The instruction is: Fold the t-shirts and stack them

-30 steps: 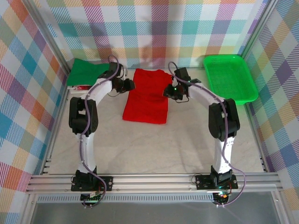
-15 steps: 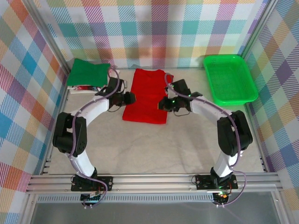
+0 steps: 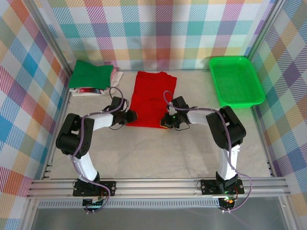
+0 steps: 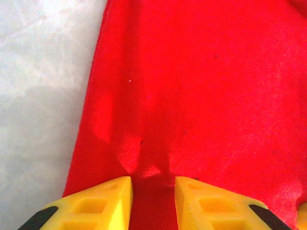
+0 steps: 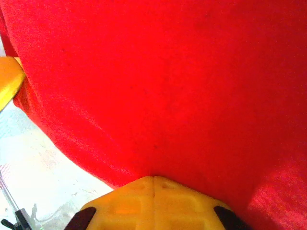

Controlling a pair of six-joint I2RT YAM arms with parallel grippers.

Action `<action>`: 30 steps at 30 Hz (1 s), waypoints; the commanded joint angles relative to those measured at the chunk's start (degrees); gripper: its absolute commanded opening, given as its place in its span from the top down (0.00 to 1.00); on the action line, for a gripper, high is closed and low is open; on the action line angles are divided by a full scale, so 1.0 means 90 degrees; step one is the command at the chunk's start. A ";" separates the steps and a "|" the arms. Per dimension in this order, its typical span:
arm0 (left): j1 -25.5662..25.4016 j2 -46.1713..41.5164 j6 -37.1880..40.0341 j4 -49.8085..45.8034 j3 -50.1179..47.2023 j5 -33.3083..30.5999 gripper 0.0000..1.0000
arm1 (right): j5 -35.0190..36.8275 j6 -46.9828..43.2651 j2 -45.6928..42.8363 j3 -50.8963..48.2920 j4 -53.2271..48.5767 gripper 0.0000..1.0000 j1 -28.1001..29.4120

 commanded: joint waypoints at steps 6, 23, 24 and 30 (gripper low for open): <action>-0.0474 -0.1259 -0.1092 -0.0467 -0.1564 -0.0262 0.71 | 0.0348 -0.0010 -0.0715 -0.0842 -0.0376 1.00 -0.0138; 0.0007 -0.3183 -0.1169 -0.2189 -0.1344 0.0218 0.52 | 0.0033 0.0171 -0.1887 -0.0799 -0.0854 0.66 -0.0811; -0.0029 -0.3071 -0.1177 -0.2183 -0.1355 0.0307 0.52 | 0.0019 0.0161 -0.1821 -0.0783 -0.0818 0.66 -0.0812; -0.0259 -0.2538 -0.1202 -0.2017 -0.1397 0.0490 0.52 | -0.0118 0.0177 -0.1579 -0.0742 -0.0620 0.65 -0.0814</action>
